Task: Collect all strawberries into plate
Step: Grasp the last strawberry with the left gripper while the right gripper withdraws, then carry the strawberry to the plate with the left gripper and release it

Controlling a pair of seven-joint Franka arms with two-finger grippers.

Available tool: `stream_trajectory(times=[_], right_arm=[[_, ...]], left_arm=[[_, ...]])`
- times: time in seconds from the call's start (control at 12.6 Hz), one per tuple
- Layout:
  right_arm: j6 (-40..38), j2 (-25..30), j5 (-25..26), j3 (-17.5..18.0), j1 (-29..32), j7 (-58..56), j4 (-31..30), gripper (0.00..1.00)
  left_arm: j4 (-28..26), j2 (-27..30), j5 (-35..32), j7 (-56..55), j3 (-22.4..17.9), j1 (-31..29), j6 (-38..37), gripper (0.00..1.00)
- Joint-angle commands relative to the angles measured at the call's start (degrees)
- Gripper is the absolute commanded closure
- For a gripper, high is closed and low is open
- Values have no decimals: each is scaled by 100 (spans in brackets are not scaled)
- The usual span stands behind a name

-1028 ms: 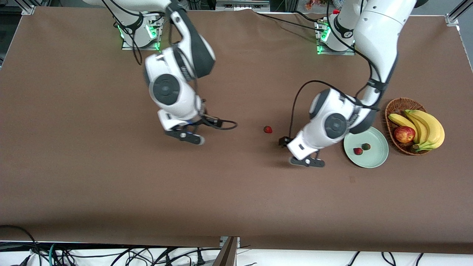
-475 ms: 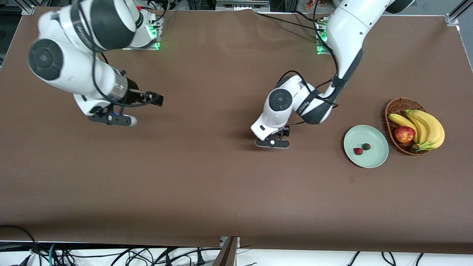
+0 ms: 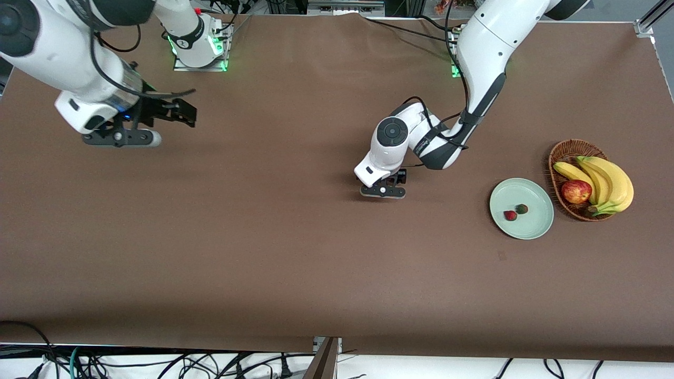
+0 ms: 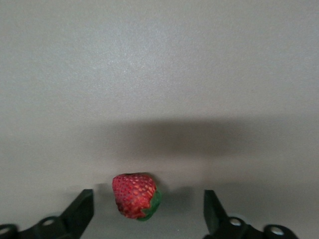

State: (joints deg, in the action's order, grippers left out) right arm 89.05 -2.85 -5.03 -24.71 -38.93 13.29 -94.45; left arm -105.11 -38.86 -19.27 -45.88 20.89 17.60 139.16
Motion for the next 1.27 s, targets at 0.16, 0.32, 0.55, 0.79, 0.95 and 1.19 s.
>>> stream_trajectory(times=[0.16,0.32,0.55,0.79,0.95,1.19], right_arm=[[104,328,273,2019,2448,-731,-214,0],[122,364,467,2119,2566,-862,-214,0],[393,267,485,2102,2558,-1029,-214,0],[596,153,546,2084,2566,-1285,-100,0],[561,153,529,2006,2575,-1302,-83,0],[570,65,529,1926,2575,-1364,-21,0]], left_arm=[[-185,159,-164,-167,91,-134,32,55],[-177,177,-156,-176,100,-143,-12,86],[-107,404,-103,-18,117,-476,-56,100],[-106,826,90,990,109,-862,-494,99],[-124,1089,248,1955,56,-1222,-985,97],[-177,1424,1124,4314,-986,-1329,-1568,95]])
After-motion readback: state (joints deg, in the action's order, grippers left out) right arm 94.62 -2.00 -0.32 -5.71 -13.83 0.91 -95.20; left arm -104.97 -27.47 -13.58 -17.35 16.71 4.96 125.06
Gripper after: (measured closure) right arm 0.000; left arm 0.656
